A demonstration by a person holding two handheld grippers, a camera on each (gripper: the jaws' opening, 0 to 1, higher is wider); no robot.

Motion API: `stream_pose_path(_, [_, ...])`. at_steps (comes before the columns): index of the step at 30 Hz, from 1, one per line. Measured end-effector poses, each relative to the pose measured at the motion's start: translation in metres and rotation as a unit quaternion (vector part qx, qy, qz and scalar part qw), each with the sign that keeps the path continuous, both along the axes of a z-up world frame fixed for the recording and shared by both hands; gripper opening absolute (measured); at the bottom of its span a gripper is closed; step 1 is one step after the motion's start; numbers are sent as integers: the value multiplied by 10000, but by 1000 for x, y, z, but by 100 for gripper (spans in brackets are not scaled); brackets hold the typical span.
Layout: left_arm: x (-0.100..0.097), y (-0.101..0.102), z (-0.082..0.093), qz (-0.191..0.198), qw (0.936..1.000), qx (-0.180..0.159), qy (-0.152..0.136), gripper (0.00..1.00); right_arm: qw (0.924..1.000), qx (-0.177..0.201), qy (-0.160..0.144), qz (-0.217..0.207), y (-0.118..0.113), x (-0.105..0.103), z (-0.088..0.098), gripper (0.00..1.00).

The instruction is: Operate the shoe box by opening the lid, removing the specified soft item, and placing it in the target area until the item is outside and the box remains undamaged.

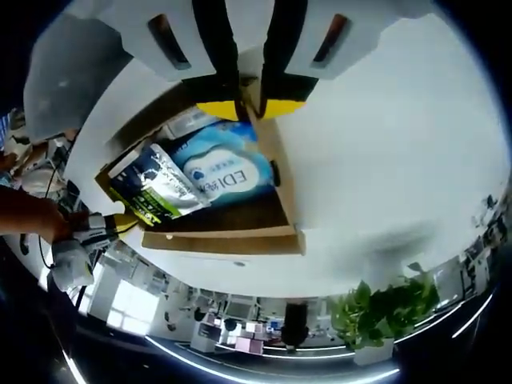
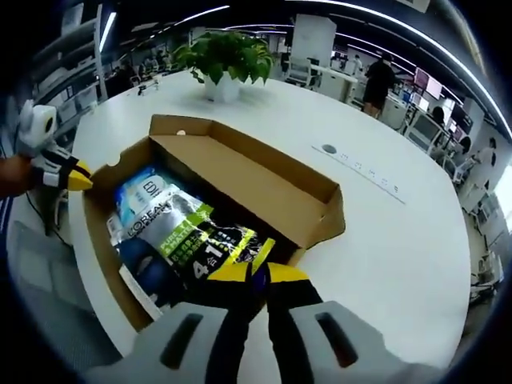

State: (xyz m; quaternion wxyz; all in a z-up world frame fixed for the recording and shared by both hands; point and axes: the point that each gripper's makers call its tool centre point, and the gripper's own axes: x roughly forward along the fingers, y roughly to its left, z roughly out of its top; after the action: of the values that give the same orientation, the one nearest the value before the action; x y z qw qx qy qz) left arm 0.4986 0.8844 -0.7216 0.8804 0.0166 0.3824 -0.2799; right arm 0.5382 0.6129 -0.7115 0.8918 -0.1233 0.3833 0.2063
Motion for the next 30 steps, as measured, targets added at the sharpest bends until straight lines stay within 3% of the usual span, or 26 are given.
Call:
stream_pose_path(10, [0, 0, 0, 69, 10000, -27, 16, 7, 9997, -75, 227, 12, 3, -6, -2, 9])
stream_pose_path(19, [1, 0, 0, 85, 10000, -31, 29, 7, 9980, -175, 604, -32, 6, -13, -7, 7])
stream_pose_path(24, [0, 0, 0, 119, 9999, -50, 34, 8, 9949, -266, 964, -121, 7, -14, -11, 7])
stream_pose_path(30, [0, 0, 0, 100, 9999, -53, 49, 8, 9934, -197, 1121, -164, 9, -16, -15, 4])
